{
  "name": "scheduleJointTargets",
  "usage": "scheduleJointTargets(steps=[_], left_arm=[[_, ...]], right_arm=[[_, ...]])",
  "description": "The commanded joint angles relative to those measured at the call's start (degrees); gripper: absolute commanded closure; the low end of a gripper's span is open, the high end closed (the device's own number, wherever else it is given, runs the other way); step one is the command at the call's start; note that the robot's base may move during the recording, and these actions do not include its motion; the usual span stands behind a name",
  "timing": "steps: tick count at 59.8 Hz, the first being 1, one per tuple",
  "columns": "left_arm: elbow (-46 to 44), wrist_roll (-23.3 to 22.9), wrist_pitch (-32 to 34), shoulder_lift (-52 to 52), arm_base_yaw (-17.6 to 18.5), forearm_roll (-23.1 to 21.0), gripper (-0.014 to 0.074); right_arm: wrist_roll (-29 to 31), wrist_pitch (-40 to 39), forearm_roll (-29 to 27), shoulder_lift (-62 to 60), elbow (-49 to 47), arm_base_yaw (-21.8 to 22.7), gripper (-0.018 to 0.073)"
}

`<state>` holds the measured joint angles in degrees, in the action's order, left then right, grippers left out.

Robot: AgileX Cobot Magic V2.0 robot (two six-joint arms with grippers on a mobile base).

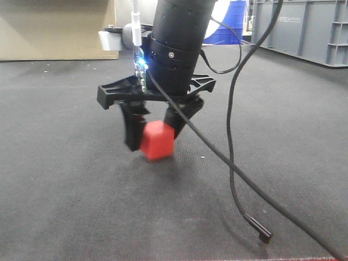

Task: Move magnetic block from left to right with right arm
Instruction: 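Lower the red cube onto the felt and open the right gripper, then raise the open right gripper away from the placed cube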

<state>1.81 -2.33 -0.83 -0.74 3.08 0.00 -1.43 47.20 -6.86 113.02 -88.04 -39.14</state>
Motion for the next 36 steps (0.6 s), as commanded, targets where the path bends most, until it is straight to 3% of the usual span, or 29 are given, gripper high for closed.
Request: scheduleJointTargets(steps=[1, 17, 23, 25, 30, 36], left_arm=[[0.48, -0.38, 5.19, -0.8, -0.12, 0.0, 0.0713], [0.48, -0.38, 5.19, -0.8, -0.12, 0.0, 0.0713], [0.48, -0.38, 5.19, -0.8, -0.12, 0.0, 0.0713], [0.48, -0.38, 5.19, -0.8, -0.12, 0.0, 0.0713], [0.48, -0.38, 5.19, -0.8, -0.12, 0.0, 0.0713], [0.48, -0.38, 5.19, -0.8, -0.12, 0.0, 0.0713]], right_arm=[[0.07, -0.7, 0.16, -3.74, -2.1, 0.03, -0.0078], [-0.78, -0.11, 0.16, -8.5, -1.98, 1.39, -0.0027], [-1.26, -0.04, 0.16, -13.03, -0.83, 2.34, 0.0103], [-1.61, -0.21, 0.16, -15.48, 0.23, 2.78, 0.0201], [-1.75, -1.35, 0.16, -20.75, 3.47, 3.62, 0.0349], [-1.81, -4.64, 0.16, -28.11, 10.04, 4.48, 0.045]])
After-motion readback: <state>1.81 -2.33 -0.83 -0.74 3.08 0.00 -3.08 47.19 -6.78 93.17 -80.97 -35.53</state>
